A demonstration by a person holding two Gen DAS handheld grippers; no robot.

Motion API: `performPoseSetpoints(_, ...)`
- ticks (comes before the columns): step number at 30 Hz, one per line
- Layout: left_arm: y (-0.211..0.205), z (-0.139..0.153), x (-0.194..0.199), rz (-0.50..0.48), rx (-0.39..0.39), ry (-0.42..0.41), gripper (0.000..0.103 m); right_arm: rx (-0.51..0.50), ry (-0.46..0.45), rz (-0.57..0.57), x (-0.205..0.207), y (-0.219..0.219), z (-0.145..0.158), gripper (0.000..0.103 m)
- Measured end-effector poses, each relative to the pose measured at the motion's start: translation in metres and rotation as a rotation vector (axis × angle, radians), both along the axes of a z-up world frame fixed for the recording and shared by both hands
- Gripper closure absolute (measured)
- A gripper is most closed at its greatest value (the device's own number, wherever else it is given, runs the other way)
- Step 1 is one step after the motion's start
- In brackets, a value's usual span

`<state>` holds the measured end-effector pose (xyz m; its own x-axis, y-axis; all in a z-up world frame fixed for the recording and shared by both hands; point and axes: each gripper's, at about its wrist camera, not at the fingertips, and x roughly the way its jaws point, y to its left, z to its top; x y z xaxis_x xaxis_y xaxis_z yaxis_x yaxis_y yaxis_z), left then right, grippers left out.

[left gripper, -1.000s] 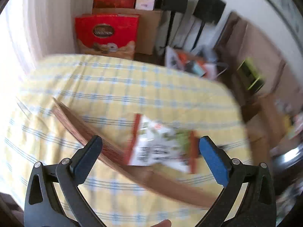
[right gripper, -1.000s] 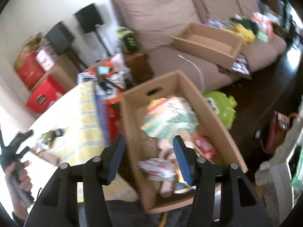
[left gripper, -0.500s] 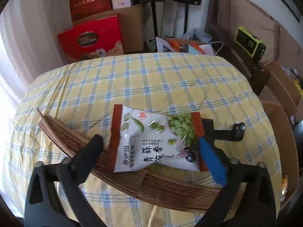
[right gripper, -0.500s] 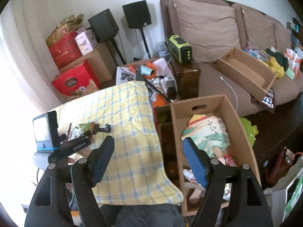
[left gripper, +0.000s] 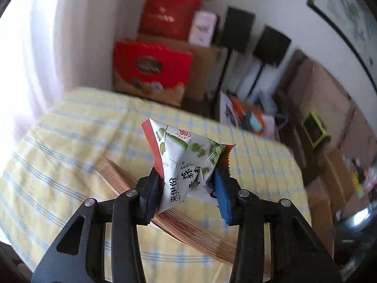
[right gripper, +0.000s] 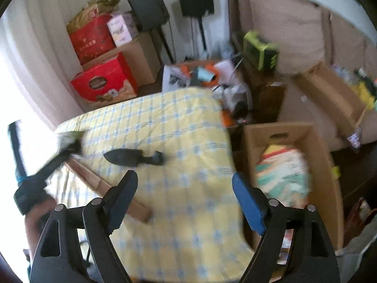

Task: Organize objects
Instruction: 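Close the left tool on the white green-pea snack bag and lift it, then close the right tool on the black trowel while the left tool holds the pea bag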

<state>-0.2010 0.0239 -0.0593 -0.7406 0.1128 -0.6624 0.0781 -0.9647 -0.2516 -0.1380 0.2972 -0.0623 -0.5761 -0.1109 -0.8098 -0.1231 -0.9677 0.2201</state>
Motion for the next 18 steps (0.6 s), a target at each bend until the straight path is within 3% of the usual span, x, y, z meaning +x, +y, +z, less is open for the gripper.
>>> performPoseSetpoints(6, -0.040, 0.019, 0.004, 0.062, 0.008, 0.039, 0.063, 0.120, -0.003, 0.048, -0.047, -0.052, -0.035, 0.021)
performPoseSetpoints(9, -0.056, 0.022, 0.007, 0.087, 0.028, 0.045, 0.063, 0.106, -0.018, 0.007, -0.053, -0.045, -0.050, 0.046)
performPoseSetpoints(10, -0.059, 0.022, 0.008, 0.091, 0.034, 0.044, 0.063, 0.095, -0.032, 0.004, -0.053, -0.043, -0.057, 0.067)
performPoseSetpoints(11, -0.062, 0.022, 0.007, 0.090, 0.046, 0.043, 0.063, 0.082, -0.022, 0.007, -0.051, -0.043, -0.060, 0.078)
performPoseSetpoints(14, -0.062, 0.023, 0.006, 0.080, 0.050, 0.045, 0.063, 0.100, 0.018, 0.022, -0.044, -0.046, -0.059, 0.088)
performPoseSetpoints(18, -0.054, 0.029, 0.010, 0.061, 0.039, 0.055, 0.064, 0.089, 0.072, 0.016, -0.037, -0.046, -0.044, 0.089)
